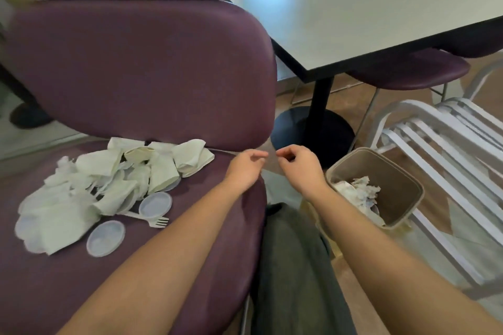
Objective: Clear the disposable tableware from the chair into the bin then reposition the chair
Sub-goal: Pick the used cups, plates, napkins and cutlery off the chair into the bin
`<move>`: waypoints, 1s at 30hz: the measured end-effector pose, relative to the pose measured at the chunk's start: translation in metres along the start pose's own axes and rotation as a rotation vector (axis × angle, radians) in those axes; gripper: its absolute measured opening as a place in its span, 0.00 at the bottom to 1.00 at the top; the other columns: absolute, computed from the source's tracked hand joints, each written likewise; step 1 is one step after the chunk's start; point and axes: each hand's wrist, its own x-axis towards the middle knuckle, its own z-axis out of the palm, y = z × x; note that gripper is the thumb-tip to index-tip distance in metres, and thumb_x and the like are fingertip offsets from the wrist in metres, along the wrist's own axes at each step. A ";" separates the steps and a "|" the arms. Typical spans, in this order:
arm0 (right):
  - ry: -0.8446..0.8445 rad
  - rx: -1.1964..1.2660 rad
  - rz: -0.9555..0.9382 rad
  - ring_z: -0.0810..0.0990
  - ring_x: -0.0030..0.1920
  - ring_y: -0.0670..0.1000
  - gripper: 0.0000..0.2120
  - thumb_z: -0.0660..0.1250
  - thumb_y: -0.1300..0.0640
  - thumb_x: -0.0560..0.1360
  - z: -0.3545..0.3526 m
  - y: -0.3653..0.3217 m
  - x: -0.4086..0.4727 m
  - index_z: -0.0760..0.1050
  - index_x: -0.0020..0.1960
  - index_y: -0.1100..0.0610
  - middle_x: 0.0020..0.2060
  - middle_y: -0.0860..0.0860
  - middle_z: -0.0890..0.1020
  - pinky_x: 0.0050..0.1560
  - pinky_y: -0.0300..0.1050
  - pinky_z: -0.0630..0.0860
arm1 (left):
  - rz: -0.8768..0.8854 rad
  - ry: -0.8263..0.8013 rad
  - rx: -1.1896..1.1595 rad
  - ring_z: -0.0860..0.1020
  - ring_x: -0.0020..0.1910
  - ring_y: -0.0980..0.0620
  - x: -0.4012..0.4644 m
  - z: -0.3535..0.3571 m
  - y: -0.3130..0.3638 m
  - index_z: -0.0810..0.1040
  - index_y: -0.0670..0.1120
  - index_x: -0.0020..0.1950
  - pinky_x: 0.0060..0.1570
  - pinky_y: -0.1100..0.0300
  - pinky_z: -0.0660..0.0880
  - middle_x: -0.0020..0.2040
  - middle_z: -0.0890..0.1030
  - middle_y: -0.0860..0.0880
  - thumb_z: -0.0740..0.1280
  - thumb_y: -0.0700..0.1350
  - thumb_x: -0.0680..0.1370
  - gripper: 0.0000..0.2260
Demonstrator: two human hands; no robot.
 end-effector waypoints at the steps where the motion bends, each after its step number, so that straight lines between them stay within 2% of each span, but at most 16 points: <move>1: -0.025 0.003 -0.008 0.80 0.49 0.50 0.08 0.66 0.59 0.75 0.012 -0.010 -0.004 0.82 0.51 0.52 0.49 0.51 0.82 0.51 0.44 0.75 | -0.002 0.034 0.000 0.79 0.43 0.53 -0.006 -0.016 -0.007 0.80 0.56 0.49 0.50 0.56 0.76 0.43 0.80 0.53 0.65 0.43 0.78 0.07; 3: -0.058 -0.009 -0.020 0.80 0.50 0.51 0.08 0.66 0.59 0.74 0.032 -0.023 -0.010 0.82 0.49 0.52 0.48 0.51 0.83 0.55 0.46 0.76 | -0.011 0.074 0.041 0.78 0.45 0.54 -0.016 -0.041 -0.021 0.80 0.53 0.53 0.53 0.57 0.74 0.45 0.80 0.52 0.65 0.42 0.78 0.08; 6: -0.143 -0.009 -0.043 0.79 0.47 0.48 0.09 0.65 0.61 0.74 0.069 -0.048 -0.027 0.82 0.50 0.52 0.47 0.48 0.83 0.51 0.38 0.72 | -0.031 0.138 0.055 0.79 0.50 0.51 -0.040 -0.084 -0.051 0.81 0.51 0.55 0.57 0.58 0.73 0.49 0.81 0.51 0.65 0.40 0.78 0.09; 9: -0.228 -0.018 -0.047 0.78 0.43 0.46 0.12 0.63 0.62 0.74 0.105 -0.063 -0.048 0.81 0.50 0.51 0.46 0.46 0.83 0.48 0.40 0.75 | -0.089 0.191 0.076 0.78 0.49 0.53 -0.068 -0.116 -0.083 0.81 0.49 0.55 0.50 0.62 0.70 0.49 0.80 0.53 0.63 0.38 0.78 0.11; 11: -0.287 -0.032 -0.055 0.80 0.46 0.49 0.12 0.62 0.61 0.74 0.129 -0.070 -0.060 0.81 0.50 0.49 0.48 0.47 0.84 0.50 0.45 0.78 | -0.119 0.223 0.117 0.78 0.49 0.53 -0.085 -0.137 -0.106 0.81 0.50 0.54 0.48 0.63 0.70 0.50 0.81 0.52 0.60 0.33 0.77 0.16; 14: -0.353 -0.082 -0.059 0.81 0.50 0.52 0.11 0.62 0.60 0.75 0.158 -0.078 -0.073 0.81 0.51 0.50 0.50 0.48 0.83 0.52 0.45 0.77 | -0.115 0.281 0.272 0.77 0.57 0.50 -0.103 -0.163 -0.140 0.81 0.49 0.55 0.53 0.63 0.69 0.55 0.80 0.48 0.58 0.31 0.72 0.20; 17: -0.345 -0.202 -0.107 0.73 0.59 0.54 0.12 0.62 0.57 0.77 0.182 -0.083 -0.077 0.80 0.56 0.51 0.56 0.51 0.80 0.59 0.49 0.73 | -0.115 0.331 0.449 0.71 0.62 0.46 -0.114 -0.178 -0.164 0.78 0.48 0.59 0.59 0.60 0.64 0.59 0.77 0.47 0.63 0.34 0.72 0.18; 21: -0.344 -0.330 -0.107 0.67 0.64 0.56 0.17 0.63 0.47 0.77 0.205 -0.088 -0.071 0.76 0.64 0.49 0.63 0.51 0.75 0.63 0.52 0.69 | -0.072 0.291 0.578 0.65 0.68 0.48 -0.121 -0.185 -0.179 0.71 0.49 0.68 0.64 0.56 0.65 0.66 0.73 0.50 0.63 0.39 0.77 0.19; 24: -0.373 -0.407 -0.074 0.64 0.66 0.57 0.24 0.62 0.41 0.76 0.222 -0.094 -0.067 0.72 0.68 0.50 0.64 0.53 0.71 0.65 0.53 0.65 | -0.012 0.265 0.656 0.65 0.67 0.50 -0.121 -0.190 -0.187 0.70 0.51 0.69 0.63 0.57 0.66 0.66 0.73 0.54 0.65 0.42 0.78 0.19; 27: -0.391 -0.497 -0.061 0.63 0.66 0.57 0.30 0.61 0.34 0.73 0.236 -0.099 -0.065 0.70 0.68 0.52 0.64 0.54 0.68 0.65 0.52 0.63 | 0.038 0.251 0.640 0.66 0.62 0.53 -0.120 -0.192 -0.191 0.72 0.52 0.66 0.58 0.62 0.65 0.61 0.76 0.57 0.67 0.42 0.77 0.18; 30: -0.378 -0.538 -0.060 0.64 0.65 0.57 0.35 0.64 0.31 0.70 0.245 -0.102 -0.063 0.69 0.68 0.52 0.64 0.53 0.66 0.65 0.51 0.63 | 0.068 0.263 0.600 0.68 0.58 0.53 -0.118 -0.195 -0.193 0.74 0.52 0.62 0.55 0.64 0.66 0.56 0.77 0.57 0.69 0.41 0.75 0.17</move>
